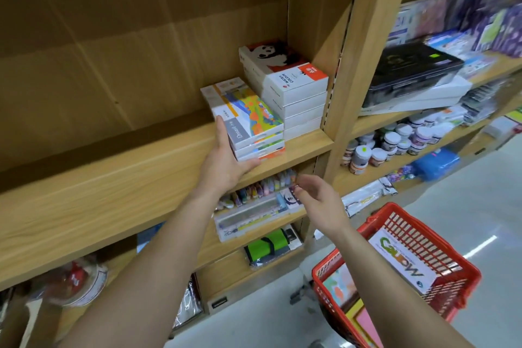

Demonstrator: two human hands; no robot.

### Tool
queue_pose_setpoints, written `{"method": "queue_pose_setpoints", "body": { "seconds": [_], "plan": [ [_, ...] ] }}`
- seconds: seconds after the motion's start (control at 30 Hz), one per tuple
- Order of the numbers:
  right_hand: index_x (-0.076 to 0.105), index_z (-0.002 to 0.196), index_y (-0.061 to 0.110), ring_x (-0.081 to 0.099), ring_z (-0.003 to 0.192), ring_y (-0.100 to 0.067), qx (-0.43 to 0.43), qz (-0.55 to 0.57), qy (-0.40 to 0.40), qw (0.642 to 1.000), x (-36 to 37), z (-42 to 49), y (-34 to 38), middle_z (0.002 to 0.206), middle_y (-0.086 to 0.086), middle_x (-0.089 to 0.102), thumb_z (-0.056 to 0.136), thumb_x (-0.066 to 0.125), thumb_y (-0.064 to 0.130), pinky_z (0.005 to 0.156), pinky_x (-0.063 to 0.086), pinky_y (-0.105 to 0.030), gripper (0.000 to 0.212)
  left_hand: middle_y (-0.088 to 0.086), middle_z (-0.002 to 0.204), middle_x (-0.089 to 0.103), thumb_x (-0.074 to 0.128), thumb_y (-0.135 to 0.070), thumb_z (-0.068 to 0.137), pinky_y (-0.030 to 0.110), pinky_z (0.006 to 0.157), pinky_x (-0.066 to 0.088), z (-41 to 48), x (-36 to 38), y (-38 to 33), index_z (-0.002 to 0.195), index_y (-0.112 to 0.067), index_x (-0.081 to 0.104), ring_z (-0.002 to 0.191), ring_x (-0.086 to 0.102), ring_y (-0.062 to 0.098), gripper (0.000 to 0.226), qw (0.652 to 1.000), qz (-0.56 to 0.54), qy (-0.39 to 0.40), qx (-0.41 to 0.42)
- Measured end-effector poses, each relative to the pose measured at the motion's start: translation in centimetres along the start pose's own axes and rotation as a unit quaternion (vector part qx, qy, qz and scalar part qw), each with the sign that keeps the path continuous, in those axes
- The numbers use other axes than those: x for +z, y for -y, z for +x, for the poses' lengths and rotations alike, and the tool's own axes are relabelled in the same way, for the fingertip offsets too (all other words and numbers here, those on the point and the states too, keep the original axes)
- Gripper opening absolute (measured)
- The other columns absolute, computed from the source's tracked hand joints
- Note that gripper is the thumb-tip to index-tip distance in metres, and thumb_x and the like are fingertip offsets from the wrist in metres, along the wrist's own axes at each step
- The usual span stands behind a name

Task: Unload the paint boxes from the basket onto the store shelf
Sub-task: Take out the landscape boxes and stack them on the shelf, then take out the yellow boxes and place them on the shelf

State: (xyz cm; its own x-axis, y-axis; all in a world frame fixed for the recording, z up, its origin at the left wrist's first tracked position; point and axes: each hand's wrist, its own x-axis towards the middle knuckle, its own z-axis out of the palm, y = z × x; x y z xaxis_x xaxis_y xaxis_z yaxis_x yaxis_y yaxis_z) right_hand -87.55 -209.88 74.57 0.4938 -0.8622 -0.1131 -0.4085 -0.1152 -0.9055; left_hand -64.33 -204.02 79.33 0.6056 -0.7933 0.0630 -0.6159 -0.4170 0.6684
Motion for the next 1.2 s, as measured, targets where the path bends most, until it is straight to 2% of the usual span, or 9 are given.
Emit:
{"method": "queue_pose_setpoints", "body": {
  "seconds": [0.07,0.2,0.33,0.43,0.5,0.63,0.73,0.97,1.2],
  "plan": [
    [0.064,0.132,0.015,0.063,0.1,-0.01,0.006,-0.051,0.001,0.999,-0.6,0.3,-0.9,0.115,0.003,0.069,0.101,0.062,0.033,0.07,0.041,-0.006,0.036,0.007,0.155,0.05,0.085,-0.054,0.073,0.043,0.098,0.05,1.4,0.1,-0.2,0.157,-0.034,-0.02,0.125,0.059,0.037,0.136,1.0,0.006,0.004,-0.001],
    [0.065,0.129,0.016,0.062,0.101,-0.019,0.008,-0.125,0.019,0.992,-1.3,0.5,-2.8,0.117,-0.003,0.068,0.099,0.06,0.033,0.08,0.046,-0.03,0.035,0.009,0.153,0.053,0.083,-0.054,0.074,0.043,0.096,0.05,2.2,-0.1,-0.5,0.159,-0.032,-0.016,0.125,0.059,0.038,0.132,1.0,0.029,0.002,-0.009],
    [0.065,0.131,0.016,0.065,0.111,-0.027,0.029,-0.192,0.045,0.98,-2.9,0.3,-5.2,0.134,-0.007,0.062,0.098,0.058,0.034,0.092,0.052,-0.037,0.038,0.01,0.148,0.053,0.076,-0.04,0.086,0.046,0.106,0.047,-1.4,1.0,-1.3,0.159,-0.021,0.019,0.131,0.052,0.031,0.095,0.991,0.037,-0.12,0.051],
    [0.063,0.135,0.016,0.066,0.111,-0.029,0.069,-0.23,0.043,0.97,-5.2,-0.7,-8.5,0.136,-0.011,0.06,0.096,0.059,0.036,0.091,0.053,-0.038,0.043,-0.001,0.136,0.049,0.065,-0.038,0.088,0.018,0.112,0.03,-7.1,4.1,-1.1,0.138,-0.021,0.047,0.127,0.044,0.009,0.055,0.97,0.006,-0.186,0.158],
    [0.063,0.135,0.012,0.065,0.115,-0.033,0.103,-0.246,0.039,0.963,-7.0,-1.7,-11.8,0.135,-0.014,0.061,0.097,0.059,0.035,0.093,0.051,-0.037,0.044,-0.002,0.125,0.053,0.061,-0.037,0.087,0.01,0.103,0.03,-10.3,7.5,-0.5,0.125,-0.022,0.055,0.117,0.047,0.006,0.041,0.974,0.009,-0.106,0.199],
    [0.066,0.131,0.009,0.067,0.113,-0.035,0.198,-0.234,0.01,0.952,-10.8,-4.9,-19.3,0.129,-0.018,0.068,0.098,0.06,0.033,0.083,0.048,-0.031,0.042,-0.004,0.119,0.061,0.068,-0.03,0.09,0.035,0.09,0.051,-12.8,15.8,0.9,0.12,-0.022,0.063,0.111,0.059,0.015,0.031,0.973,0.057,0.162,0.151],
    [0.068,0.128,0.007,0.066,0.119,-0.035,0.267,-0.212,-0.026,0.94,-12.7,-7.4,-24.6,0.133,-0.017,0.069,0.095,0.062,0.03,0.096,0.053,-0.039,0.041,0.0,0.117,0.068,0.072,-0.028,0.09,0.033,0.09,0.05,-13.1,22.0,1.4,0.119,-0.017,0.068,0.109,0.065,0.022,0.032,0.944,0.079,0.304,0.103],
    [0.067,0.129,0.007,0.061,0.117,-0.042,0.372,-0.17,-0.148,0.901,-14.3,-12.2,-34.4,0.126,-0.022,0.066,0.092,0.064,0.022,0.098,0.05,-0.044,0.041,0.0,0.114,0.071,0.075,-0.029,0.086,0.03,0.086,0.052,-14.1,37.4,0.8,0.123,-0.018,0.066,0.1,0.068,0.019,0.04,0.888,0.07,0.446,0.088],
    [0.054,0.143,0.004,0.052,0.128,-0.042,0.363,-0.136,-0.29,0.875,-12.0,-14.9,-41.5,0.139,-0.023,0.056,0.087,0.07,0.012,0.11,0.038,-0.043,0.059,0.014,0.153,0.048,0.076,-0.045,0.083,0.046,0.109,0.044,-15.4,53.6,3.5,0.154,-0.01,0.034,0.136,0.051,0.031,0.089,0.844,0.093,0.528,-0.001]
  ]
}}
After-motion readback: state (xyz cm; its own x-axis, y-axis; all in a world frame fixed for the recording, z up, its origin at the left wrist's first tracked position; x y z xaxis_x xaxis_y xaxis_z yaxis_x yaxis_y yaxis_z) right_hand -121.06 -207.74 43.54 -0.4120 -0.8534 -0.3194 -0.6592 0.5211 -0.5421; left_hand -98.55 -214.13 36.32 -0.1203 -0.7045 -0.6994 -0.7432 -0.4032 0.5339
